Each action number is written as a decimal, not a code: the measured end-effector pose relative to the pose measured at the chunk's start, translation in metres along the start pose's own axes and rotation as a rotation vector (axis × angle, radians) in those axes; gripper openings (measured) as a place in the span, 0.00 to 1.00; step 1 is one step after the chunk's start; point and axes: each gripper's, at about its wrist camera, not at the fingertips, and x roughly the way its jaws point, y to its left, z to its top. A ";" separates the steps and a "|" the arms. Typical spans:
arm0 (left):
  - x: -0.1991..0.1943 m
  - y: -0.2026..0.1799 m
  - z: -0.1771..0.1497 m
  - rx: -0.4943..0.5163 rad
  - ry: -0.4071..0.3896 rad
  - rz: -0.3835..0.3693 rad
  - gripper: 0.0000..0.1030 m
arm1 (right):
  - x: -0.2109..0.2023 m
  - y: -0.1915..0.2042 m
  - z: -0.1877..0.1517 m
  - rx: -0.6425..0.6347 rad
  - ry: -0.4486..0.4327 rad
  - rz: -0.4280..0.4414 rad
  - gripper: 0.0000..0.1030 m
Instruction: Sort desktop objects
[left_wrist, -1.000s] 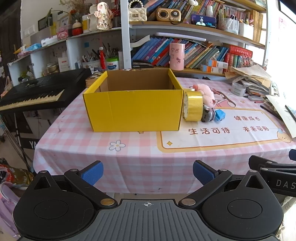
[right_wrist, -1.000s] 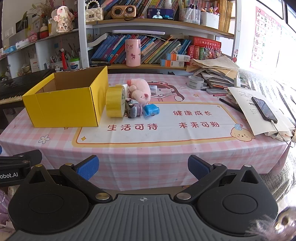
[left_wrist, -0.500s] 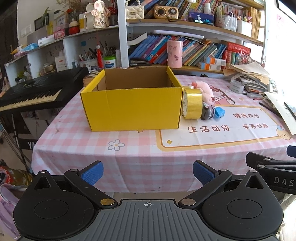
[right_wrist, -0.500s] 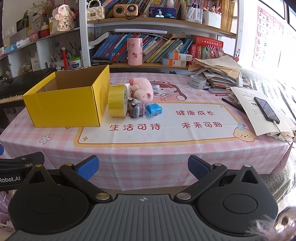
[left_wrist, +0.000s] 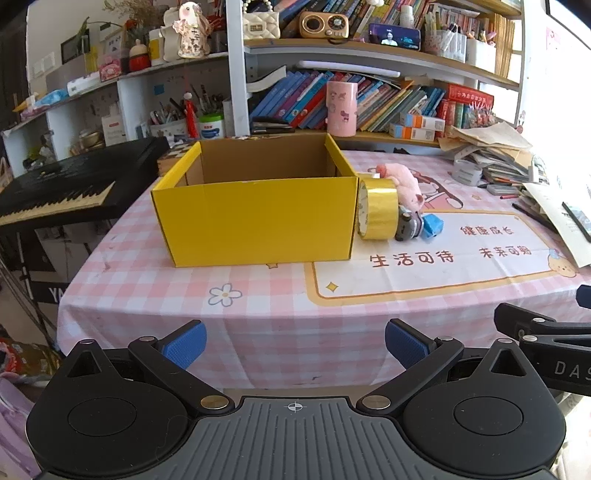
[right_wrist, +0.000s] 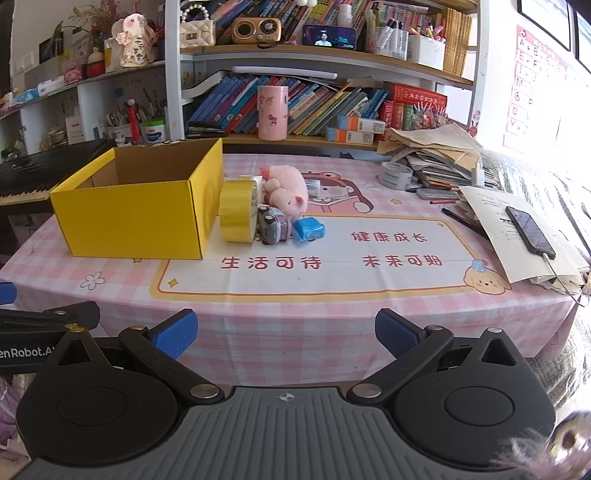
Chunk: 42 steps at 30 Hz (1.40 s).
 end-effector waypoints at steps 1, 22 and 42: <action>0.000 0.000 0.000 0.001 -0.001 -0.004 1.00 | 0.000 -0.002 -0.001 0.003 0.000 -0.003 1.00; 0.000 0.009 0.004 -0.071 -0.015 -0.066 1.00 | -0.003 -0.007 0.000 0.004 -0.002 0.013 1.00; 0.040 -0.037 0.026 0.034 0.010 -0.127 1.00 | 0.044 -0.042 0.013 0.051 0.052 0.011 1.00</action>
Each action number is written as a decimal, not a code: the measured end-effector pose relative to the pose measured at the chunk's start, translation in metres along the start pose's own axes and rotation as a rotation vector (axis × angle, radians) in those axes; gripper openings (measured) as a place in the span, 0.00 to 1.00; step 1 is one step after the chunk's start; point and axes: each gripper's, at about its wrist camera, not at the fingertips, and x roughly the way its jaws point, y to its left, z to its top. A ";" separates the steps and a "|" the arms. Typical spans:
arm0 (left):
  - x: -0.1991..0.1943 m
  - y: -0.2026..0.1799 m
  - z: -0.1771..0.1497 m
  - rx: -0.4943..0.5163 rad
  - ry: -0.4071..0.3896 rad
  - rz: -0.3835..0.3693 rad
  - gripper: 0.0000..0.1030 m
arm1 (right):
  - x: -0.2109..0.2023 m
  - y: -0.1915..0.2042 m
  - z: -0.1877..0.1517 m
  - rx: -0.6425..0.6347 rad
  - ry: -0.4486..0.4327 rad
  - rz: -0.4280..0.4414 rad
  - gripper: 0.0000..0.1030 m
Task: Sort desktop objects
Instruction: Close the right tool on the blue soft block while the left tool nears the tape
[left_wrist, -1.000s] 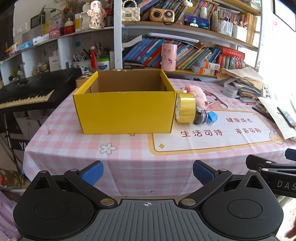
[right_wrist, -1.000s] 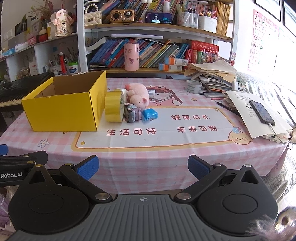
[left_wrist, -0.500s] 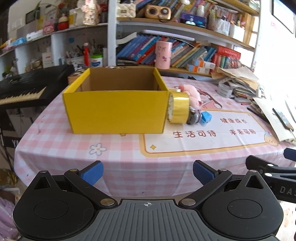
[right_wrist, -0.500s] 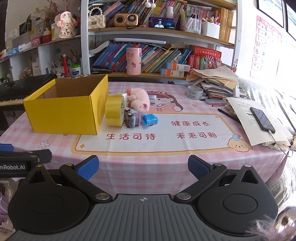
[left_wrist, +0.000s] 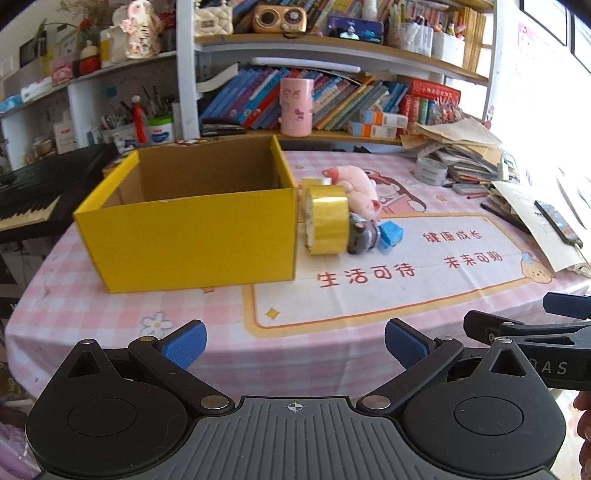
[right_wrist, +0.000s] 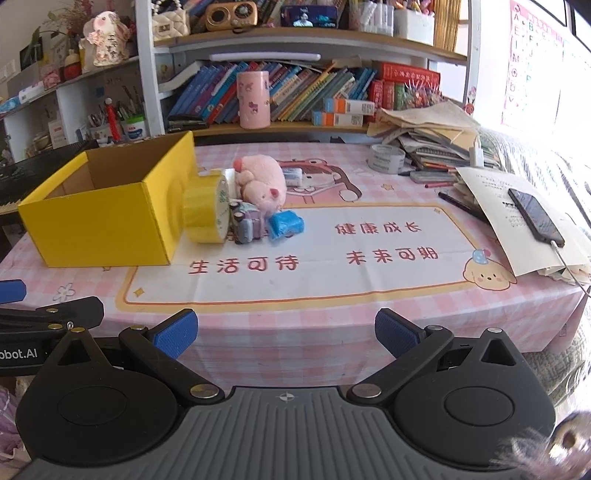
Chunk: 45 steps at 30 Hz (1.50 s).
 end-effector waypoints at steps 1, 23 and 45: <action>0.005 -0.004 0.002 0.003 0.006 -0.008 1.00 | 0.004 -0.004 0.001 0.003 0.006 -0.005 1.00; 0.081 -0.080 0.079 0.074 -0.034 0.071 0.98 | 0.109 -0.082 0.067 -0.021 0.112 0.089 0.79; 0.104 -0.106 0.113 0.032 -0.076 0.256 0.98 | 0.218 -0.075 0.122 -0.220 0.138 0.329 0.70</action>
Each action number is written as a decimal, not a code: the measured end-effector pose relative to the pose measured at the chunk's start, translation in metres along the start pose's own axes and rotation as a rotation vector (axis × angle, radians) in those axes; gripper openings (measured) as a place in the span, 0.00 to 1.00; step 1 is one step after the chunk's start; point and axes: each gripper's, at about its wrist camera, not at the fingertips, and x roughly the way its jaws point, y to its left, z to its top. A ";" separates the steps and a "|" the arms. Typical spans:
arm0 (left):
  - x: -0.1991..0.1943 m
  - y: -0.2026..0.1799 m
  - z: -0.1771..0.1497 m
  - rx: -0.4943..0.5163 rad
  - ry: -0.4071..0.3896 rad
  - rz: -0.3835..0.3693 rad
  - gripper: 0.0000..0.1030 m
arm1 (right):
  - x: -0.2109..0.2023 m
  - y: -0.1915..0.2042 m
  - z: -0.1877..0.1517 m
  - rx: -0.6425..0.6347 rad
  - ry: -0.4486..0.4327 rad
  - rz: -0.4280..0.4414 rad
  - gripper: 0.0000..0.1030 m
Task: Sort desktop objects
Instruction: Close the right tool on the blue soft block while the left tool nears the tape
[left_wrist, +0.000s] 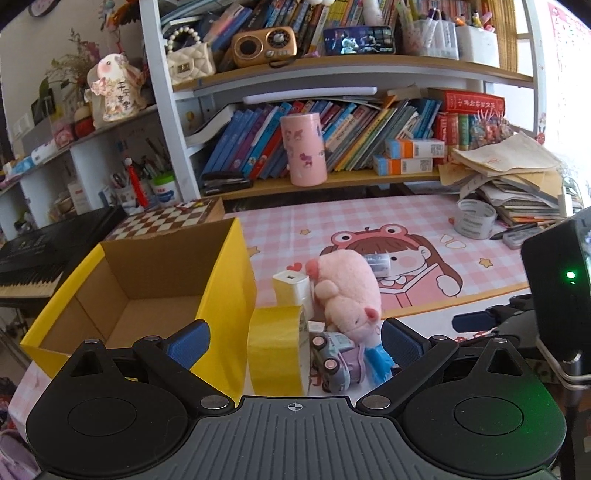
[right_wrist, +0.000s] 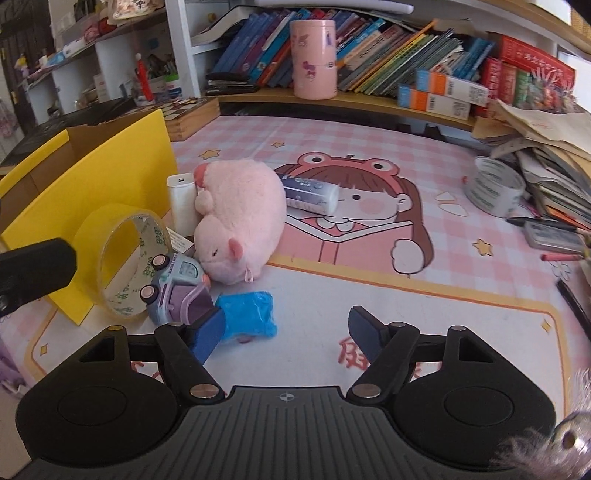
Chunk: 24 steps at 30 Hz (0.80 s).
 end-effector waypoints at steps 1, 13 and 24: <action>0.000 0.000 0.000 -0.001 0.001 0.003 0.98 | 0.003 -0.001 0.001 0.000 0.004 0.007 0.69; 0.005 0.001 -0.002 -0.033 0.049 0.029 0.90 | 0.030 0.008 0.006 -0.046 0.054 0.096 0.64; 0.021 0.000 -0.002 -0.052 0.080 0.033 0.82 | 0.030 0.003 -0.003 -0.070 0.065 0.070 0.41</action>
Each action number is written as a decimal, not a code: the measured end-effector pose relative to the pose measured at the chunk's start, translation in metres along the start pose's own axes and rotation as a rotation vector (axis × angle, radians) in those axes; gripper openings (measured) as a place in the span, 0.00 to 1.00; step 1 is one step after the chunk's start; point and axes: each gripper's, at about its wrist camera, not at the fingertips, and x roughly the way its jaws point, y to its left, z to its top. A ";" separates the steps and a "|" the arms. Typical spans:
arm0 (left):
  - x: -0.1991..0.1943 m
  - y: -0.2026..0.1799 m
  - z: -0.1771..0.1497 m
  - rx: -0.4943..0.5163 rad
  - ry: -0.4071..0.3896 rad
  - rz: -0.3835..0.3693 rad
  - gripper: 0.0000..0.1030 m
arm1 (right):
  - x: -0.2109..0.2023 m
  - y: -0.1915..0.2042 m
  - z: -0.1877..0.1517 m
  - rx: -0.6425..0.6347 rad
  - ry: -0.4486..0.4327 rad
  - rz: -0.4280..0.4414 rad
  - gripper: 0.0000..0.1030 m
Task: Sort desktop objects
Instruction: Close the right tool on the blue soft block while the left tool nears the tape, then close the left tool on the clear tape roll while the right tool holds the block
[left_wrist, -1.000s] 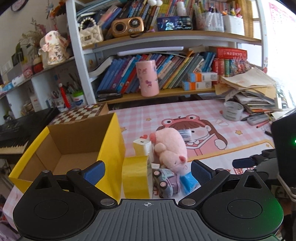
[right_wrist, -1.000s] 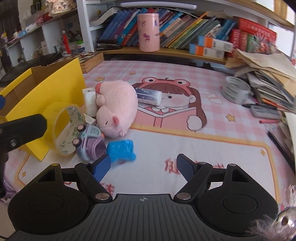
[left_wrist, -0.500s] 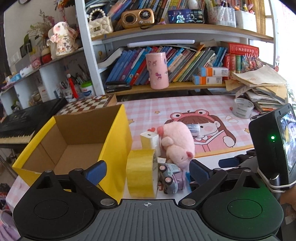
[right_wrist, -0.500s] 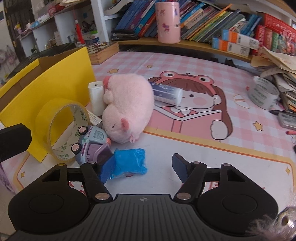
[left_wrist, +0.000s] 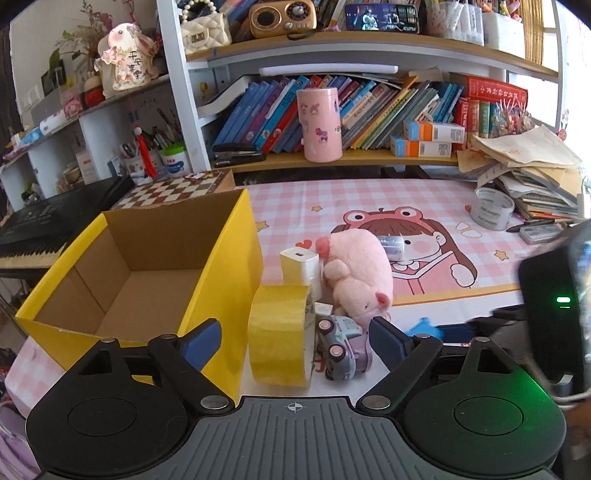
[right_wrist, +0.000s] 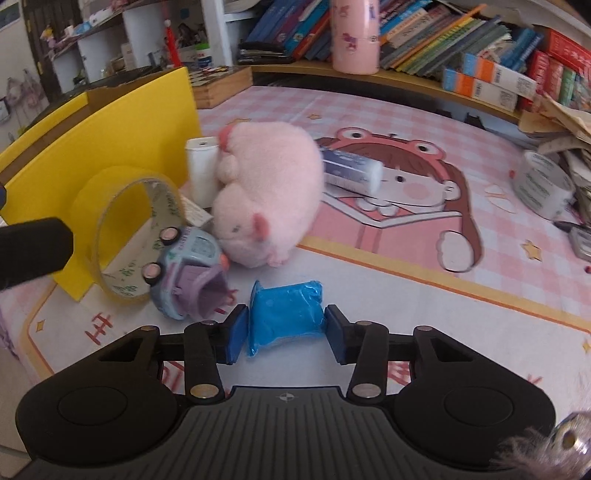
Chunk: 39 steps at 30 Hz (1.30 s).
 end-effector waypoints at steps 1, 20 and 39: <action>0.003 -0.001 0.001 0.001 0.002 0.002 0.80 | -0.002 -0.003 -0.001 0.004 -0.002 -0.009 0.41; 0.056 -0.017 0.015 -0.052 0.088 0.165 0.69 | -0.034 -0.019 -0.011 -0.030 -0.016 -0.024 0.41; 0.048 -0.003 -0.001 -0.127 0.160 0.083 0.39 | -0.036 -0.019 -0.014 -0.012 -0.005 -0.012 0.41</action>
